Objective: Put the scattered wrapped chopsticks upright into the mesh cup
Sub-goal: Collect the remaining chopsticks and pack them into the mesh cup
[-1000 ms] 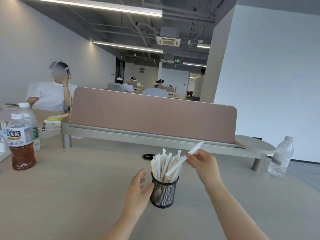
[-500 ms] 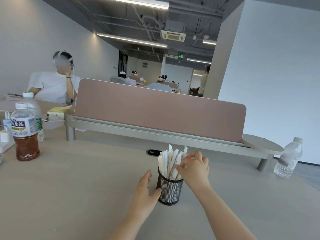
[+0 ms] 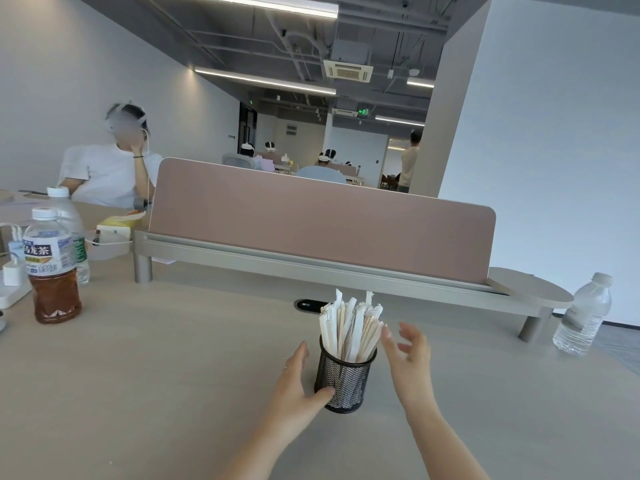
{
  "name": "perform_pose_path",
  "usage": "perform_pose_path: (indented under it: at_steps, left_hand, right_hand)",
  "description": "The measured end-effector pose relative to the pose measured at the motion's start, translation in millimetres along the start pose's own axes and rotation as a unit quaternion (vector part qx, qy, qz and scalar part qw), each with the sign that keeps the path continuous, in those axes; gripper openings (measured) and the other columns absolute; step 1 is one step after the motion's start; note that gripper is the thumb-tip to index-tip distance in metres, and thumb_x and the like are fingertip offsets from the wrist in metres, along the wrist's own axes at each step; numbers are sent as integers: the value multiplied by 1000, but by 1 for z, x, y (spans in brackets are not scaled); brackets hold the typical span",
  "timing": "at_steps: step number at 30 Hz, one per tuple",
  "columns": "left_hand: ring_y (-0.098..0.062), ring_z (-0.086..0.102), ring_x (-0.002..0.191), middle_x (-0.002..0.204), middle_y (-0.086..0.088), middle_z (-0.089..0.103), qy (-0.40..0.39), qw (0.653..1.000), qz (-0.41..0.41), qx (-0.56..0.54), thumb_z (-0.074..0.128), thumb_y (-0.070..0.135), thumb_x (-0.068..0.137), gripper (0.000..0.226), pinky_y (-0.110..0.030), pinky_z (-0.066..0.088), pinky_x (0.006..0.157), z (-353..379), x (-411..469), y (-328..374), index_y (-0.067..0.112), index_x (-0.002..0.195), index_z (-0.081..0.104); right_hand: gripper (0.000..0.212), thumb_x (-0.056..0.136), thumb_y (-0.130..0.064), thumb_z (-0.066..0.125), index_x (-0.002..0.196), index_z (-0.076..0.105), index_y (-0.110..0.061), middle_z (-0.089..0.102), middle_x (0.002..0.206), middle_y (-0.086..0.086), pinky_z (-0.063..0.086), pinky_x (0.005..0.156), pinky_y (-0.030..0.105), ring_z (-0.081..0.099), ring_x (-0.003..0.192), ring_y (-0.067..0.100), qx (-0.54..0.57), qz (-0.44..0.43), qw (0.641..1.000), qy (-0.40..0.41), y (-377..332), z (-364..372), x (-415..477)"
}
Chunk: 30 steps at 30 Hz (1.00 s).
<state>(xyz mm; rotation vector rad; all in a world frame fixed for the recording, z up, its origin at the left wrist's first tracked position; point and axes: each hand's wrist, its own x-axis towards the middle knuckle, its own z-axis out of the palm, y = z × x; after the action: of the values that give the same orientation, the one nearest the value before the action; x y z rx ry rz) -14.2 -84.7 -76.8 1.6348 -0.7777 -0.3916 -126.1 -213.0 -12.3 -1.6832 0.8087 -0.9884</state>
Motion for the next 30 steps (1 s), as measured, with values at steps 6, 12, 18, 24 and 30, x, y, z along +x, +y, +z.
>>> perform_pose_path:
  at_steps: [6, 12, 18, 24, 30]
  left_hand:
    - [14, 42, 124, 126, 38, 50, -95, 992, 34, -70, 78, 34, 60, 78, -11, 37, 101, 0, 3, 6, 41, 126, 38]
    - [7, 58, 112, 117, 20, 64, -102, 989, 33, -101, 73, 3, 73, 64, -7, 47, 83, -2, 15, 1, 30, 125, 47]
    - [1, 64, 105, 113, 21, 68, -82, 994, 29, -64, 77, 15, 67, 61, -14, 52, 87, -7, 14, -2, 21, 124, 56]
    - [2, 63, 106, 108, 25, 69, -110, 990, 35, -79, 78, 23, 59, 60, -12, 50, 80, -6, -1, 4, 27, 114, 56]
    - [-6, 66, 104, 112, 20, 69, -107, 990, 48, -83, 80, 26, 52, 66, -17, 52, 82, 1, -18, 5, 22, 114, 58]
  right_hand:
    - [65, 80, -54, 56, 139, 39, -32, 52, 139, -16, 43, 104, 24, 48, 128, -1, 84, 27, 964, -252, 49, -8, -14]
    - [58, 82, -31, 65, 136, 45, -26, 58, 134, -14, 43, 99, 15, 51, 125, 1, 57, -22, 954, -292, 52, -7, -12]
    - [77, 60, -37, 77, 132, 50, -24, 60, 129, 0, 48, 83, 10, 59, 111, 0, 50, -9, 960, -276, 58, -9, -12]
    - [75, 63, -6, 82, 127, 48, -25, 61, 125, -1, 52, 82, 18, 63, 110, 3, 66, -2, 954, -294, 59, -13, -25]
    - [74, 53, -21, 85, 118, 52, -36, 69, 112, -19, 52, 93, 27, 62, 111, 3, 49, -16, 969, -243, 62, -25, -47]
